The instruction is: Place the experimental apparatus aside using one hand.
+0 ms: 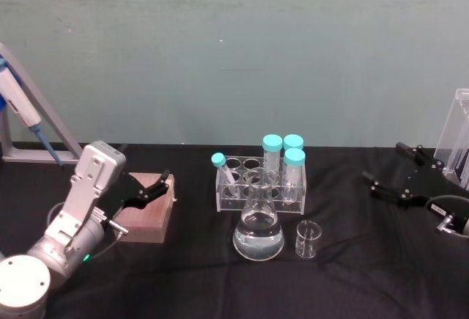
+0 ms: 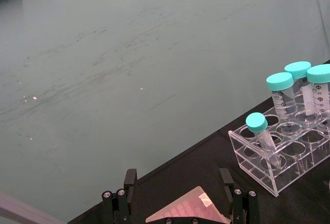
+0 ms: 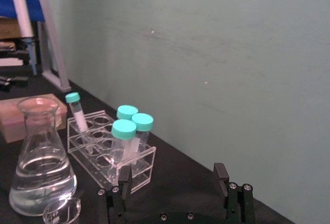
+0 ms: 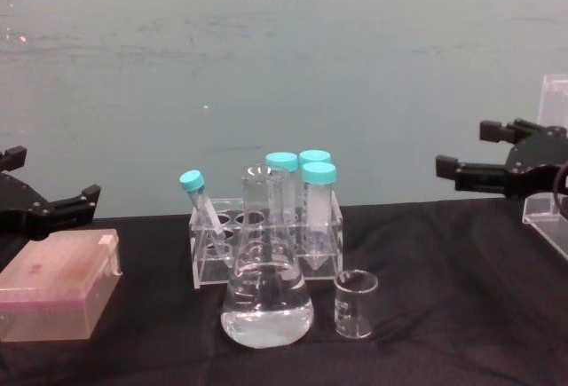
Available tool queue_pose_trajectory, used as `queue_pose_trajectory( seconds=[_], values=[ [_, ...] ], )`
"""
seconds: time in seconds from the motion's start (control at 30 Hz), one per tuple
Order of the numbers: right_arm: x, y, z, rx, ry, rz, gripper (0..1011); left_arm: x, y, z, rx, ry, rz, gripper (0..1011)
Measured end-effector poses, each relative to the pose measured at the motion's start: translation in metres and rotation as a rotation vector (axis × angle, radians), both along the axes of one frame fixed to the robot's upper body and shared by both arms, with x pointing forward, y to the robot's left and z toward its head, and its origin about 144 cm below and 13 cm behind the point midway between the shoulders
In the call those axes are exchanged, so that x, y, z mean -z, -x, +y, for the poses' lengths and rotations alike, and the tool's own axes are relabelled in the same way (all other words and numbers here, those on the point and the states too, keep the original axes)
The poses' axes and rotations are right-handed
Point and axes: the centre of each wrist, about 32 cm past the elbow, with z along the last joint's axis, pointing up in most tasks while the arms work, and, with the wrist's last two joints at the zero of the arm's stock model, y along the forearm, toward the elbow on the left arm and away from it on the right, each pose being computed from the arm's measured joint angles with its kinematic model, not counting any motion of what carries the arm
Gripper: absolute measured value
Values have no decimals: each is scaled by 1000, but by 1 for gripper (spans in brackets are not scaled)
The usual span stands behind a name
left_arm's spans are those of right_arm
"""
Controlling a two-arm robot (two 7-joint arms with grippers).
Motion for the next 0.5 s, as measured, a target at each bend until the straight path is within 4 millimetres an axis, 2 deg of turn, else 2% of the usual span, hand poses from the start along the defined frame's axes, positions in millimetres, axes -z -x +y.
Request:
queue_pose_trajectory(
  seconds=[0.5],
  values=[
    [9,-21,8,-136,33,55,1003,0,0,0,0,0,0,1000]
  ],
)
